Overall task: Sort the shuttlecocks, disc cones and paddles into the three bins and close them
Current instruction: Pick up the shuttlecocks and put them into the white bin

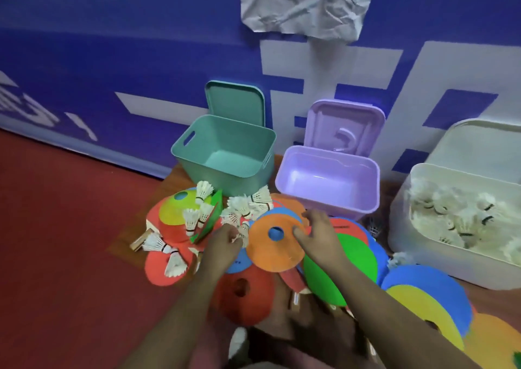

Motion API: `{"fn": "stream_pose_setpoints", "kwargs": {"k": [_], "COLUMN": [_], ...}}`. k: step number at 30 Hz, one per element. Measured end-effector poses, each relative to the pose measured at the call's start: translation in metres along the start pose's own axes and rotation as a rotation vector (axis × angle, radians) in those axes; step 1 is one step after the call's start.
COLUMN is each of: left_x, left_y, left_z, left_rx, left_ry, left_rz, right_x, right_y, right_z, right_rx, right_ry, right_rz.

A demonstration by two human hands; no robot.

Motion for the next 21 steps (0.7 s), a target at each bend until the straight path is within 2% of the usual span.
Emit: {"fn": "stream_pose_setpoints", "kwargs": {"k": [3,8,14,21], "left_x": [0.02,0.061,0.101,0.12], "left_y": [0.015,0.012,-0.008,-0.019], "left_z": [-0.021,-0.019,-0.029,-0.028], "left_rx": [0.117,0.281,0.468,0.59], "left_ry": [0.026,-0.13,-0.185,-0.337], "left_rz": [-0.002,-0.127,-0.184,-0.082], "right_x": [0.01,0.045,0.103,0.134], "right_y": [-0.042,-0.08,-0.11,-0.159], "right_z": [-0.01,-0.02,-0.034,-0.025], "right_rx": [-0.014,-0.095,-0.208,-0.365], "right_ry": [-0.053,-0.139,-0.161,-0.12], "right_rz": [-0.063,-0.099,-0.096,-0.267]}}
Point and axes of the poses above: each hand's wrist, its own x-axis towards the middle knuckle, its own y-axis out of the back of the hand, z = x × y, the point moved 8 cm from there along x, towards the middle knuckle, and after that the axes turned 3 degrees about -x, right-handed, at the moved point
